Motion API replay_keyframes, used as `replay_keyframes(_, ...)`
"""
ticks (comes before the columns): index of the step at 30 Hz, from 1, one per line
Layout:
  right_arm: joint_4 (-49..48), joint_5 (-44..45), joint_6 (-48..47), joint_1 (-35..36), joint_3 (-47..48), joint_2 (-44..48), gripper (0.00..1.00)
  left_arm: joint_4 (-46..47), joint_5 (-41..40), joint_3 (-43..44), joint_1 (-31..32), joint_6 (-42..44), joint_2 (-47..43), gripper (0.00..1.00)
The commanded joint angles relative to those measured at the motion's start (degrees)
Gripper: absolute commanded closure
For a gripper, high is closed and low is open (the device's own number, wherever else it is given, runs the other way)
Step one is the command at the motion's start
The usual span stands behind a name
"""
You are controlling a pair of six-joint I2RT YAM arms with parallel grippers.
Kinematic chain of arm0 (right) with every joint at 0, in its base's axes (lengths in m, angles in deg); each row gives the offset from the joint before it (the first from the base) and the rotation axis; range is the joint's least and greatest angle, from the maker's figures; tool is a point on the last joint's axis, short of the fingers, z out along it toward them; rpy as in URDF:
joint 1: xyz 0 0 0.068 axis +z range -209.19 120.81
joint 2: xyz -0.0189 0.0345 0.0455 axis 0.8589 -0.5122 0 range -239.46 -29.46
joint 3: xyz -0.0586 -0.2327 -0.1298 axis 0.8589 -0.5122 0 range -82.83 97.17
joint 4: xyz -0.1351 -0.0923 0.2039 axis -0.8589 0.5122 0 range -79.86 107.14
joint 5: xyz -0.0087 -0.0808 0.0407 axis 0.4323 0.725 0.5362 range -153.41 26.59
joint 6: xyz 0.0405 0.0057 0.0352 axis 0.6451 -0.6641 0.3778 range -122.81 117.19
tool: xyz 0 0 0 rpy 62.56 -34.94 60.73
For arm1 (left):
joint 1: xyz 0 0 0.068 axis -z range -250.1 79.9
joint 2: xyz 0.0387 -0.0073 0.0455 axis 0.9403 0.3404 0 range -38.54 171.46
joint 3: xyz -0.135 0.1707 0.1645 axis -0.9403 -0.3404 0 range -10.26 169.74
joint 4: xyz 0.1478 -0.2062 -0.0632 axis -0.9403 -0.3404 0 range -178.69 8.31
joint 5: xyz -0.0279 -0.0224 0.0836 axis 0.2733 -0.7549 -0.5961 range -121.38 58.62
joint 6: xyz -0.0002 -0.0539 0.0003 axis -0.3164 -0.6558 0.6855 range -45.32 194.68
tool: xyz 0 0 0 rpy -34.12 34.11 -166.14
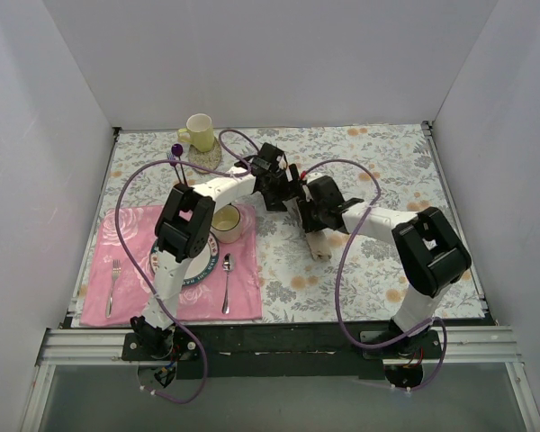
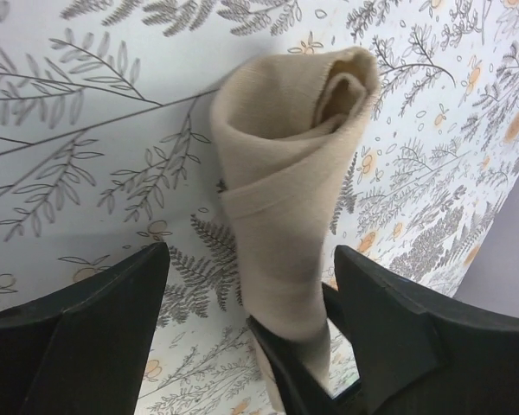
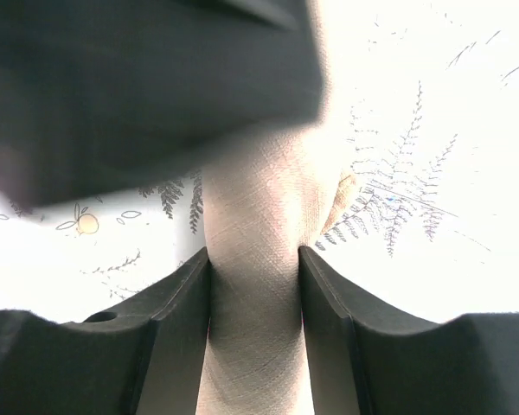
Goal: Fold the napkin, place the utensils inside, and roll it up
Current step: Roll the napkin with the utensil
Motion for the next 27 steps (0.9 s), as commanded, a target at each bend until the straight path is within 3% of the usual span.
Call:
replay_keyframes(1, -3.58, -19.95, 3.07, -7.06, -3.11, 2.18, 0.50, -2.64, -2.70, 0.85, -1.37, 2.33, -3.65, 0.22)
replay_keyframes(2, -4.03, -26.15, 3.16, -8.38, -3.55, 1.84, 0.50, -2.55, -2.43, 0.85, -1.37, 2.33, -3.92, 0.22)
replay_keyframes(8, -7.89, -42.00, 4.04, -14.63, -3.64, -2.64, 0.50, -0.44, 0.47, -0.12, -0.85, 1.01, -3.48, 0.21)
replay_keyframes(15, -12.11, -51.60, 6.94, -17.70, -4.17, -7.74, 0.51, -0.44, -0.85, 1.73, 1.35, -0.30, -0.76, 0.22)
replay_keyframes(21, -16.15, -56.79, 9.40, -19.99, -5.14, -10.82, 0.52, -1.84, -6.89, 2.61, 2.67, 0.13, 1.62, 0.25)
replay_keyframes(23, -17.47, -58.55, 10.10, -20.60, -5.40, -11.61, 0.52, -2.54, -8.32, 2.78, 2.93, 0.48, 2.14, 0.29)
replay_keyframes(27, -13.62, -54.79, 7.91, -20.79, -4.70, -10.40, 0.45, -3.51, -10.95, 1.73, 2.93, 0.92, 2.06, 0.55)
